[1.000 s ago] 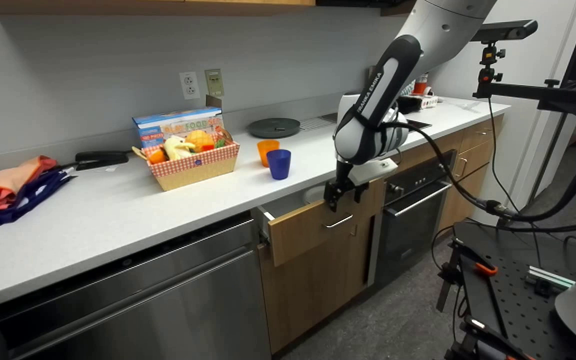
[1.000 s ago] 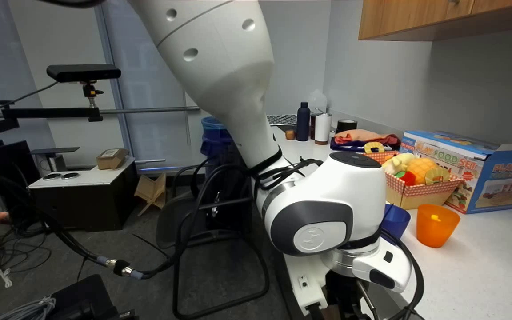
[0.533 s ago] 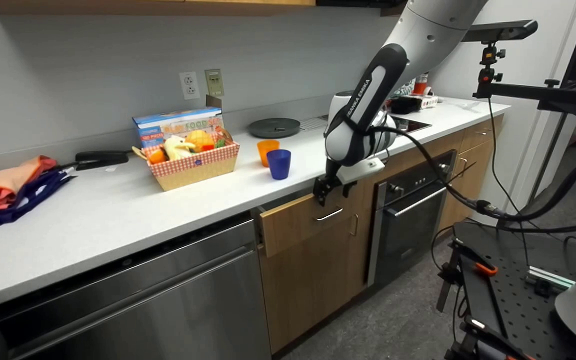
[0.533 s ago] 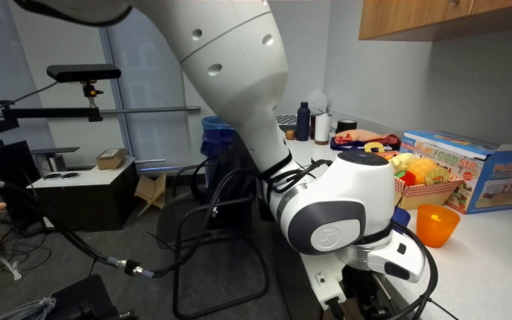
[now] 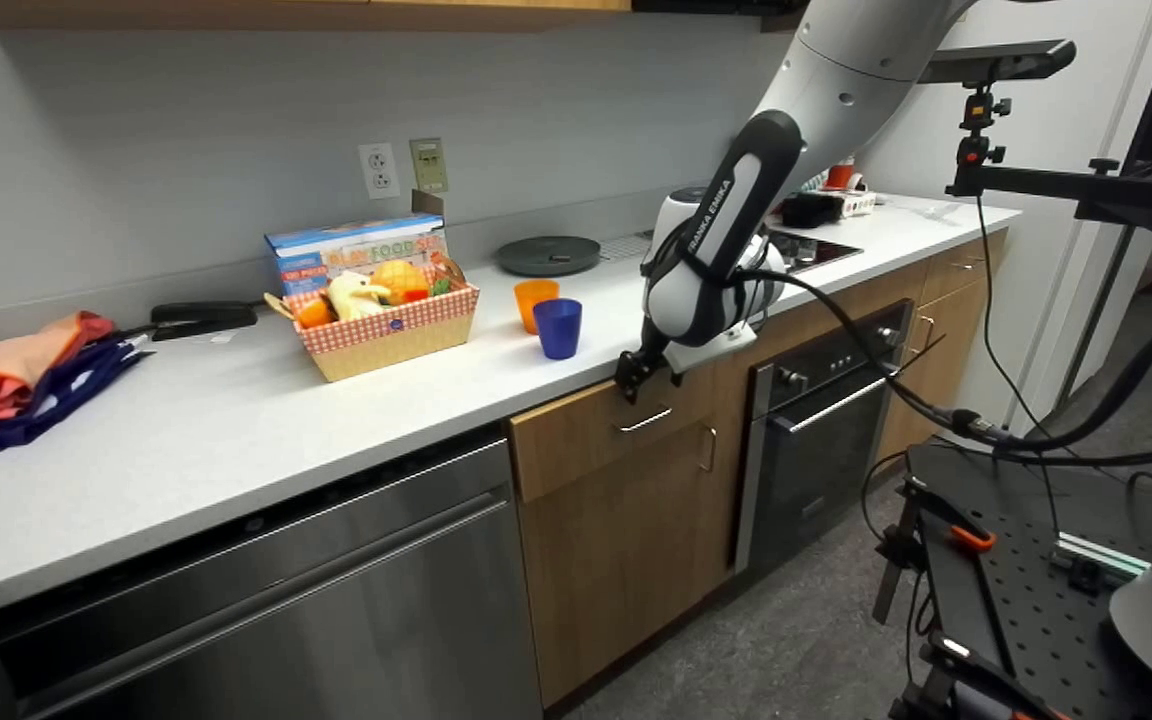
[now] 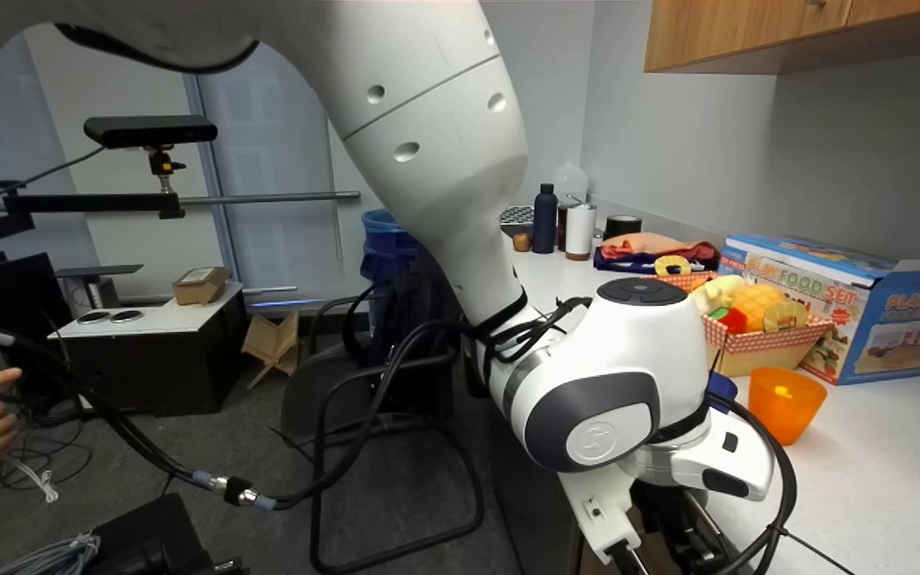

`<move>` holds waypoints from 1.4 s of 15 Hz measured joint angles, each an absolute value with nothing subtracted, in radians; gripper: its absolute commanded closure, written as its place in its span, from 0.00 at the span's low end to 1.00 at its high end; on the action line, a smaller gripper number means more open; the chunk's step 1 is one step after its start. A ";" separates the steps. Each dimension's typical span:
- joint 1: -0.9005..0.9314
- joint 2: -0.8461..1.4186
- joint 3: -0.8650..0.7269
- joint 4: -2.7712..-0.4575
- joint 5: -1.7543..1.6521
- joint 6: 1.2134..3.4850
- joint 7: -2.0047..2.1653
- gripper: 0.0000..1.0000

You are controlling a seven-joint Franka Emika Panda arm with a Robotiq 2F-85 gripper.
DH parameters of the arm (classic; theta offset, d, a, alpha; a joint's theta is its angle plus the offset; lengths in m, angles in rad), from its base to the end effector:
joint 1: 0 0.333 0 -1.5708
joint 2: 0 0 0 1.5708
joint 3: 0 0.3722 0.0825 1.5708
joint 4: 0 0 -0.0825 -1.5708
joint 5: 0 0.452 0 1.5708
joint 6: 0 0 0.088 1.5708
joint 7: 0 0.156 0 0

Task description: Close the open drawer

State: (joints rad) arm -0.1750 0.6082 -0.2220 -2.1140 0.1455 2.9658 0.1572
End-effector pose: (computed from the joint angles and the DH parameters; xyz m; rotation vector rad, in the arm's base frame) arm 0.6092 -0.2699 0.0924 2.8576 -0.9455 0.3838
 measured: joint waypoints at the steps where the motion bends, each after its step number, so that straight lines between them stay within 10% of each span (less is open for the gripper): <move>1: -0.174 0.614 -0.223 -2.109 0.146 2.976 0.157 0.00; 21: 0.034 0.774 -0.385 -2.047 0.145 3.109 0.202 0.00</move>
